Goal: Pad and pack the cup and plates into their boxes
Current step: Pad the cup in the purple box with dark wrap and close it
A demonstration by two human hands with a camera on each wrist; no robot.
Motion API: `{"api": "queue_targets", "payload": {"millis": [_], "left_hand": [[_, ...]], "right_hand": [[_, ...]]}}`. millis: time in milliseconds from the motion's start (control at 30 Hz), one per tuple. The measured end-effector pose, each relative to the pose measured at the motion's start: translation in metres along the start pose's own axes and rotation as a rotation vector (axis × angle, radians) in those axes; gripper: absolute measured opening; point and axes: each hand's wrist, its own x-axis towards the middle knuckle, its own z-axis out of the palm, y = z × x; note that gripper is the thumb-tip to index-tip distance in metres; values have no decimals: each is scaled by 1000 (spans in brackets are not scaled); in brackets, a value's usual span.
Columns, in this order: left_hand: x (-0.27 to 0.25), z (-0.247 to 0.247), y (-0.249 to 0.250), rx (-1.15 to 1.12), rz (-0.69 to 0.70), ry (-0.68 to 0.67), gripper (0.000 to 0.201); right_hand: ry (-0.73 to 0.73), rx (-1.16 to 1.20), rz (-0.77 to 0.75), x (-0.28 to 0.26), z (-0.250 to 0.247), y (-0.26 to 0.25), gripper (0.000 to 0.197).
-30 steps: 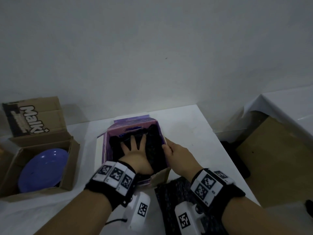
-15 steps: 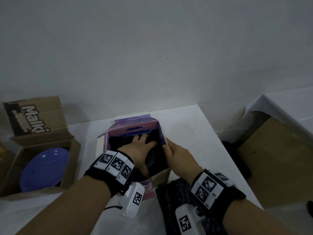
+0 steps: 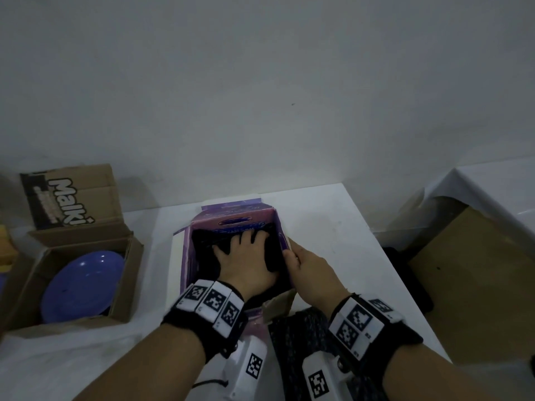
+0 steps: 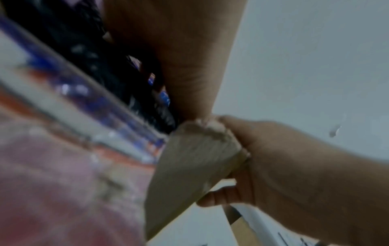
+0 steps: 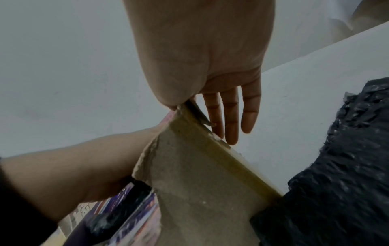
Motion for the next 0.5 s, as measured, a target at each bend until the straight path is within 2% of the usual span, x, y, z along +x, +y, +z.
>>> {"api": "queue_targets", "payload": {"millis": [67,100,200,367,433,500], "left_hand": [[-3,-4,-8,-62,-106,57,93],[-5,-7,-13,-117,-191,43,104],[-7,-13,-21,-267,-405,-127,125],[-1,-14,-21,-314,-390,-310,133],[2,-29,-31,-329,-334,-456,135],[4,-49,-41,-169,-228,-609,132]], "right_hand": [[6,7,3,1,0,0,40],[6,7,5,0,0,0,40],[5,9,5,-2,-1,-2,40],[1,-2,1,-1,0,-2,40],[-1,-12,1,0,0,-1,40],[0,-20,-1,1,1,0,40]]}}
